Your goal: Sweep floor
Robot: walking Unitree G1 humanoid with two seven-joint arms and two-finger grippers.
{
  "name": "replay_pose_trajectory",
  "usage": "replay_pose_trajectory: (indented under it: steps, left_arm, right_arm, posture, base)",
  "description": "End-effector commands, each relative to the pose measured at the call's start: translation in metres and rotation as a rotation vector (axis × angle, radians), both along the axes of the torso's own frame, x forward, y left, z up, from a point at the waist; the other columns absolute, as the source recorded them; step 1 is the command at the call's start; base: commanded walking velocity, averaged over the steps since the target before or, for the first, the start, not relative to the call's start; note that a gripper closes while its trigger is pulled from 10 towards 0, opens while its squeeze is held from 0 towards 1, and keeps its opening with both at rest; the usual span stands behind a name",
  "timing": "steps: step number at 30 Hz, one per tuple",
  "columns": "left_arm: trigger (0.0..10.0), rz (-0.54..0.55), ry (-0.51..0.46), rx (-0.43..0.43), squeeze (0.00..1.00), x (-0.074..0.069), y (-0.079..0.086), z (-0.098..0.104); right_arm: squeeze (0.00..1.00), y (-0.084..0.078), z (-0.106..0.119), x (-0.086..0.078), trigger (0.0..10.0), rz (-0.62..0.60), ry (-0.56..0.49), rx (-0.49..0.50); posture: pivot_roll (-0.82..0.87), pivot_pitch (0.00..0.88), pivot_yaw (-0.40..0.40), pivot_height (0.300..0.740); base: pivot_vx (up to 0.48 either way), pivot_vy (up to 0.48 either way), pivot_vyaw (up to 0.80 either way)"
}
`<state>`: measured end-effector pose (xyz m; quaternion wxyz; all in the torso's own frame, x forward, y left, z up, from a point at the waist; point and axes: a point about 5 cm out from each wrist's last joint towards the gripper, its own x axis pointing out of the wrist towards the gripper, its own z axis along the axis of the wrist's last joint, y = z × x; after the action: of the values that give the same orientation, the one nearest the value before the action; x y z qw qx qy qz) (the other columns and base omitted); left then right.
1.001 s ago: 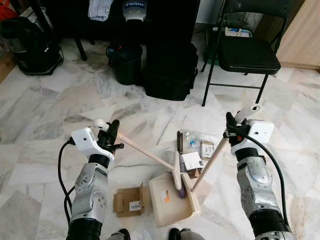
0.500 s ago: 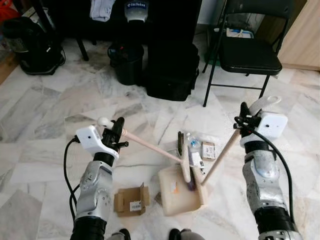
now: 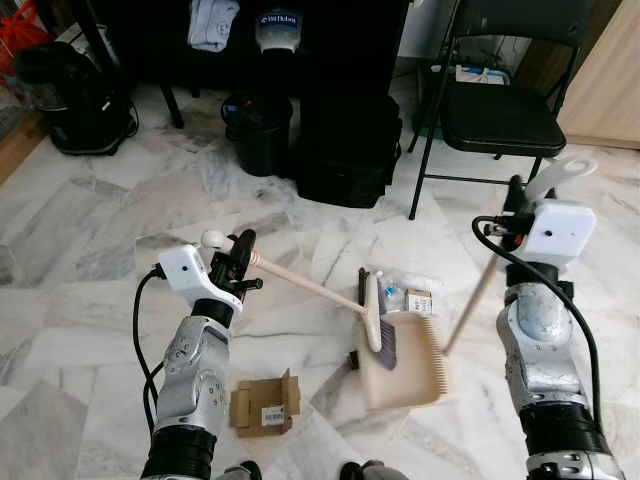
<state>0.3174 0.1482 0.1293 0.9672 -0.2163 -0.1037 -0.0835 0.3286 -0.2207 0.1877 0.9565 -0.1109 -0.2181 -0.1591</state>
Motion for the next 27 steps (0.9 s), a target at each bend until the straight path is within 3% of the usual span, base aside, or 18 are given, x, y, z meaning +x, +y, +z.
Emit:
replay_pose_trajectory:
  steps: [1,9,12,19,22,24,27]
  left_arm:
    - [10.0,-0.020,0.041,0.006,0.00,-0.002,-0.001,-0.009]
    - [10.0,-0.021,0.042,0.006,0.00,-0.001,0.001,-0.008]
    - [10.0,0.042,0.022,0.014,0.00,0.000,0.005,-0.003]
    - [10.0,0.137,-0.099,0.026,0.00,0.007,0.019,0.031]
    - [10.0,0.142,-0.113,0.028,0.00,0.008,0.020,0.035]
    - [10.0,0.187,-0.160,0.053,0.00,0.009,0.025,0.048]
    - [10.0,0.207,-0.198,0.105,0.00,0.009,0.024,0.056]
  right_arm:
    - [0.00,0.000,0.032,-0.003,10.0,-0.012,-0.160,-0.038]
    - [0.00,0.003,0.052,-0.005,10.0,-0.049,-0.240,-0.109]
    - [0.00,0.005,0.050,-0.004,10.0,-0.045,-0.213,-0.135]
    - [0.00,0.007,0.019,-0.005,10.0,-0.054,-0.067,-0.093]
    - [0.00,0.008,0.013,-0.006,10.0,-0.052,-0.052,-0.082]
    - [0.00,0.012,-0.005,-0.011,10.0,-0.047,0.012,-0.071]
    - [0.00,0.016,-0.015,-0.016,10.0,-0.034,0.045,-0.070]
  posture:
    - [-0.05,0.119,-0.029,0.740]
    - [-0.04,0.110,-0.013,0.740]
    - [-0.04,0.105,-0.009,0.740]
    - [-0.04,0.106,-0.002,0.740]
    - [-0.03,0.103,0.000,0.740]
    - [-0.04,0.101,0.000,0.740]
    - [-0.03,0.102,0.000,0.740]
  base:
    - [0.000,0.000,0.00]
    - [0.000,0.000,0.00]
    - [0.000,0.000,0.00]
    - [0.000,0.000,0.00]
    - [0.000,0.000,0.00]
    - [0.000,0.000,0.00]
    - [0.000,0.000,0.00]
